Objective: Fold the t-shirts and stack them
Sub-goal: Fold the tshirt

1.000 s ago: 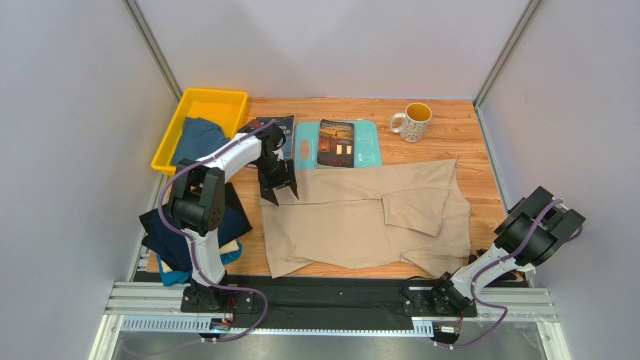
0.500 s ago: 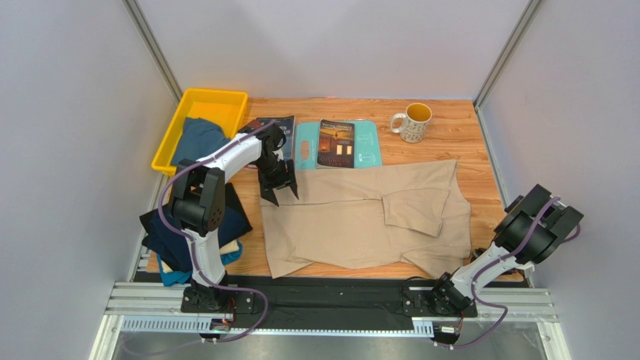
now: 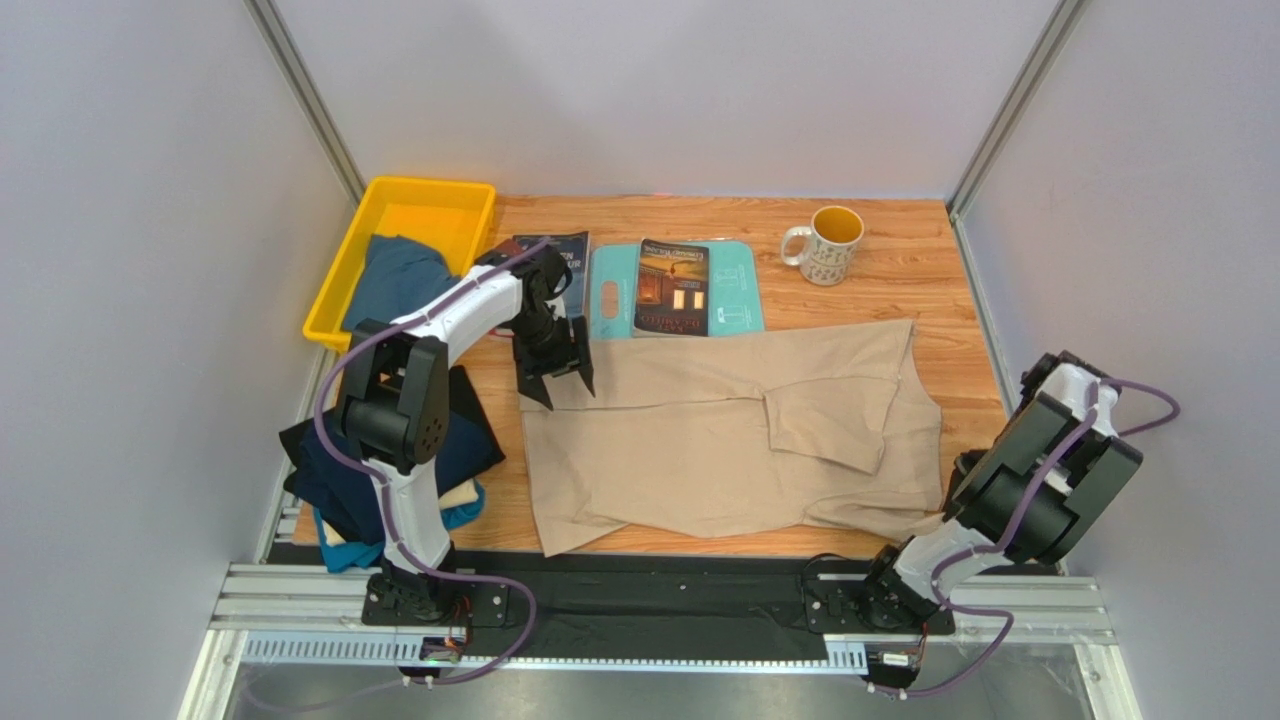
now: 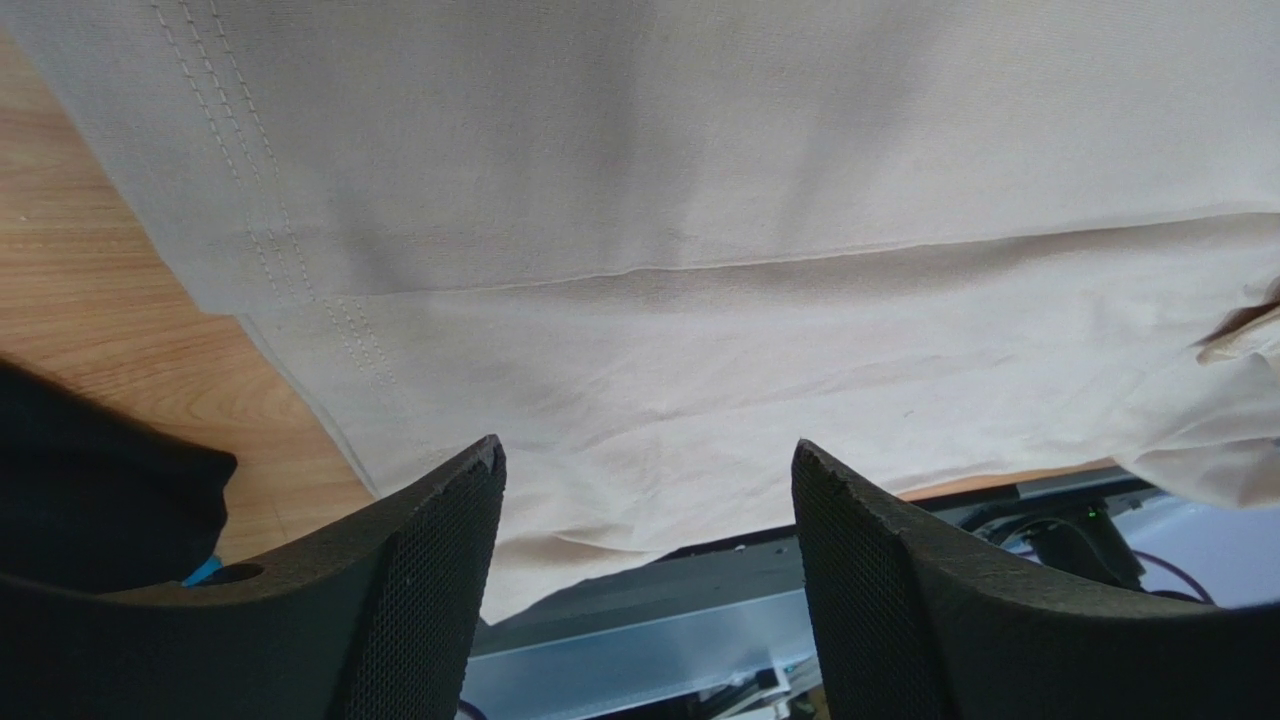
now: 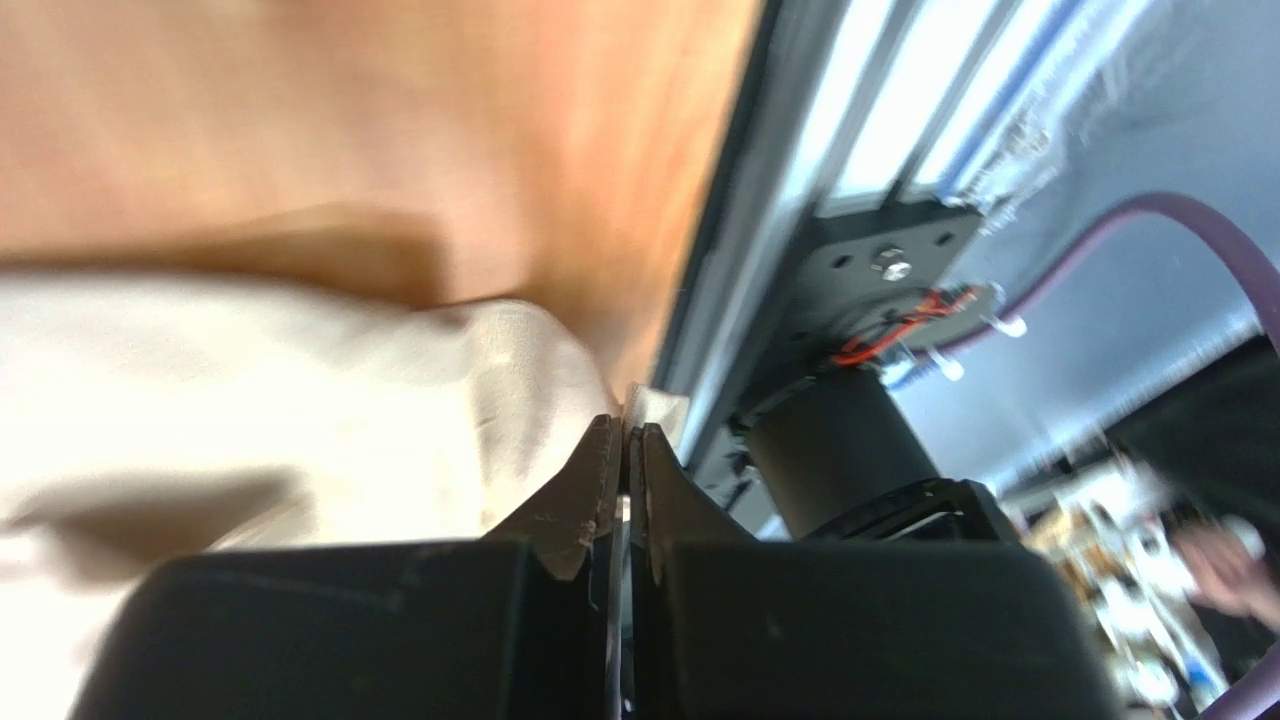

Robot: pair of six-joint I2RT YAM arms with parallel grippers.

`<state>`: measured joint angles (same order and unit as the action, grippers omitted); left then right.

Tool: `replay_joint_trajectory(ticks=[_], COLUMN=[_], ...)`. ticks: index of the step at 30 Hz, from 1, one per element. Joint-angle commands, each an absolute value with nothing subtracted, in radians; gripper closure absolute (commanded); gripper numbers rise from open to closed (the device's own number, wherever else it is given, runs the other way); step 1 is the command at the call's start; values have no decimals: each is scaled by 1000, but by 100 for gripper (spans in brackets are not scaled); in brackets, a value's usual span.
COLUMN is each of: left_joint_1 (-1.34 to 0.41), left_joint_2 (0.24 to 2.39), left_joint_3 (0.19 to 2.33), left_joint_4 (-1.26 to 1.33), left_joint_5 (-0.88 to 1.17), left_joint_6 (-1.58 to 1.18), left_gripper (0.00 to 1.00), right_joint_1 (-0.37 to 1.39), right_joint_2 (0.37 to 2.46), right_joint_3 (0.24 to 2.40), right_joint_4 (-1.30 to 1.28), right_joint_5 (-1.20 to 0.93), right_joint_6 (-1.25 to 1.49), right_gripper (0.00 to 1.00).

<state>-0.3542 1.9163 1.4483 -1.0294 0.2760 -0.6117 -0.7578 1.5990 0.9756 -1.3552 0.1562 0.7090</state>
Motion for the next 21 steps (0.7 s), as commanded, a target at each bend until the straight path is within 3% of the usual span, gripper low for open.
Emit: replay_joint_trajectory(ticks=[1,11,21], left_joint_1=[-362,-362,-374], left_joint_2=[1838,1732,1625], left_joint_3=[1485,1330,1148], left_joint_4=[-1061,-1108,-1140], left_joint_5=[253,212,276], left_joint_6=[-562,-459,-446], left_gripper=[21,18,18], right_joint_1=[-710,-618,-546], right_joint_2=[1551,1563,1695], right_joint_3=[1057,1046,1189], right_joint_4=[-1457,-1276,-1201], right_joint_5=[101,14,-46], right_joint_6=[739,834,899], right_gripper=[100,100,100])
